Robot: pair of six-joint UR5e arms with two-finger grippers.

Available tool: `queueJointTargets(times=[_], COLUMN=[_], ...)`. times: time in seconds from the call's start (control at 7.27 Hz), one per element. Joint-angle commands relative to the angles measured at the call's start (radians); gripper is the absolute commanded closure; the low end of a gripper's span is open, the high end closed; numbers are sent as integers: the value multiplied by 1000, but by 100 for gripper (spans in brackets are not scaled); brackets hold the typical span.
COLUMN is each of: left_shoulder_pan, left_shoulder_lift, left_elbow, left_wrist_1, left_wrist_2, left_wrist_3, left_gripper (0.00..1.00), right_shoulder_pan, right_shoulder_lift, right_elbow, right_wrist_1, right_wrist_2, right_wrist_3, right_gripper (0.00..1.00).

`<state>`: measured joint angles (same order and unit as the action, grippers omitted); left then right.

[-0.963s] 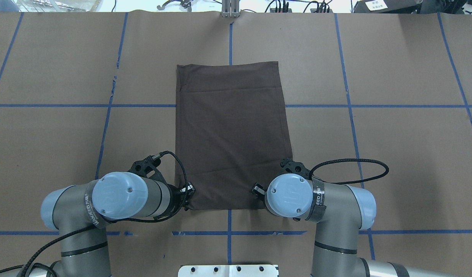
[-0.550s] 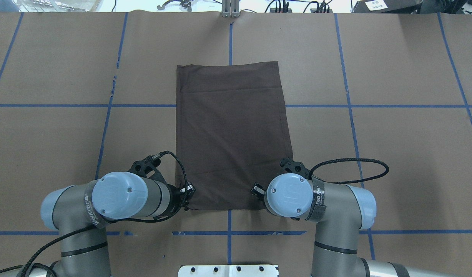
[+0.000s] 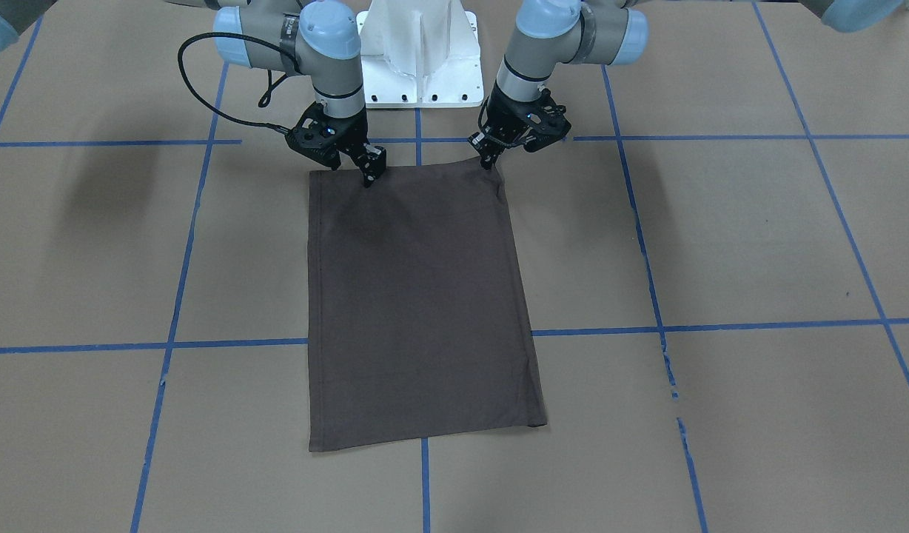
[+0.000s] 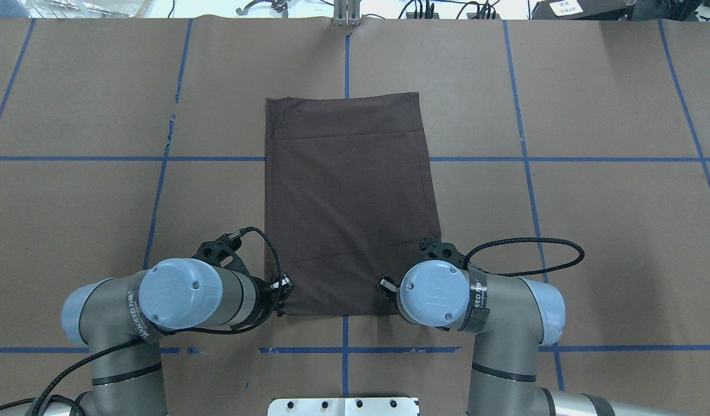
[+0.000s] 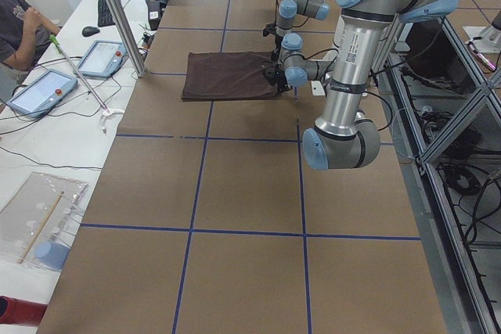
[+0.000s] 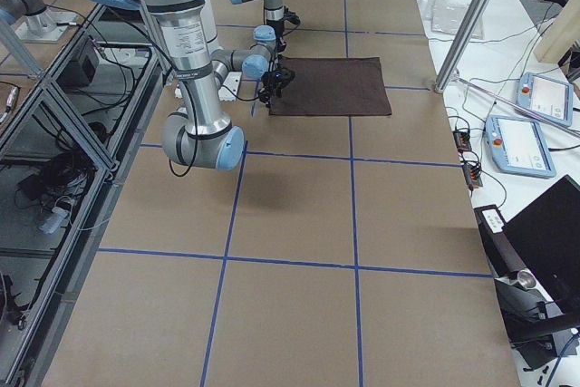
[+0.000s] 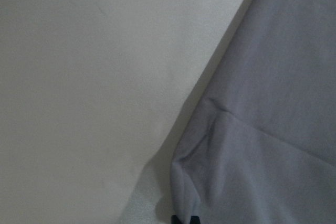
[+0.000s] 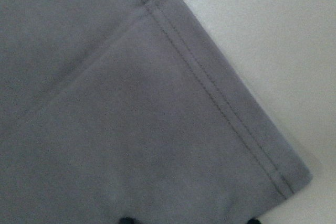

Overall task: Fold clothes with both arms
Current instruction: 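Hold both near corners of the brown shirt with both grippers, then close both grippers on the near corners of the shirt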

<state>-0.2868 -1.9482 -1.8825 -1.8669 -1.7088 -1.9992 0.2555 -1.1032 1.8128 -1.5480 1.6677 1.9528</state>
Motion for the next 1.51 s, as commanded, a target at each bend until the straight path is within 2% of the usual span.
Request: queueJointTargets(times=[0.0,0.69,0.96,1.38], left_shoulder_pan=[0,0,2,0], left_shoulder_lift=[0,-2,-5,0], left_elbow=[-1,-1,-1,-6], left_wrist_1=[0,0,0,3], left_wrist_2=[0,0,0,2], left_wrist_3=[0,-1,-1,0], left_gripper=[100,100,100,100], right_shoulder_pan=[5,31,56,56], right_shoulder_lift=[6,14,29,34], right_elbow=[0,2,2,10], right_wrist_1=[-1,-8,-3,-1], right_wrist_2=[0,1,38,40], right_wrist_3=[0,0,0,0], right_gripper=[100,100,100,100])
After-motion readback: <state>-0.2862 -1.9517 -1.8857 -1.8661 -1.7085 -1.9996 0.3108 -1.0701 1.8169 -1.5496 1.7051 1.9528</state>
